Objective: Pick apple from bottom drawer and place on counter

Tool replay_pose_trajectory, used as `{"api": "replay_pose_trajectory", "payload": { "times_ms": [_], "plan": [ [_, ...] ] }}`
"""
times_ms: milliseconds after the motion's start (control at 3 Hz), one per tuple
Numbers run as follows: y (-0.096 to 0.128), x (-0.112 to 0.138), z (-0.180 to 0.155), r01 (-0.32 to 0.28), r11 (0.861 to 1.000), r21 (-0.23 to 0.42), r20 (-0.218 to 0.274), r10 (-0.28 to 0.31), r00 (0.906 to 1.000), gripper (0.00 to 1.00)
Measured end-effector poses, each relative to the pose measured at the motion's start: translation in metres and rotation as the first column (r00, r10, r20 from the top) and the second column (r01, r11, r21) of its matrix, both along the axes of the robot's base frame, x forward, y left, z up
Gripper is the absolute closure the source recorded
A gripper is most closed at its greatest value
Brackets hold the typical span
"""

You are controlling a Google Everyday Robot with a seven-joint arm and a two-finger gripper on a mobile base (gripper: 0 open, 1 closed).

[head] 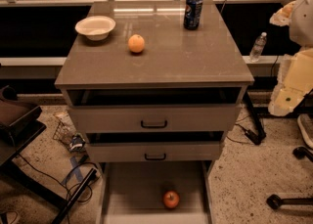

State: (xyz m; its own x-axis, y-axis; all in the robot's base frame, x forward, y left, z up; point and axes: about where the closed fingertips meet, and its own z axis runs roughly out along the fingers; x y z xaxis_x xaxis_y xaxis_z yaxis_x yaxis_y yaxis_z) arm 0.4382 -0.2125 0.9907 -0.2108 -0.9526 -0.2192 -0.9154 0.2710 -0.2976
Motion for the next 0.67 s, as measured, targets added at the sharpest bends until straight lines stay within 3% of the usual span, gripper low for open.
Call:
{"api": "replay_pose_trajectory", "payload": {
  "times_ms": [667],
  "plan": [
    [0.0001, 0.0028, -0.0026, -0.006, 0.998, 0.055, 0.026, 0.005, 0.9997, 0.00]
  ]
}}
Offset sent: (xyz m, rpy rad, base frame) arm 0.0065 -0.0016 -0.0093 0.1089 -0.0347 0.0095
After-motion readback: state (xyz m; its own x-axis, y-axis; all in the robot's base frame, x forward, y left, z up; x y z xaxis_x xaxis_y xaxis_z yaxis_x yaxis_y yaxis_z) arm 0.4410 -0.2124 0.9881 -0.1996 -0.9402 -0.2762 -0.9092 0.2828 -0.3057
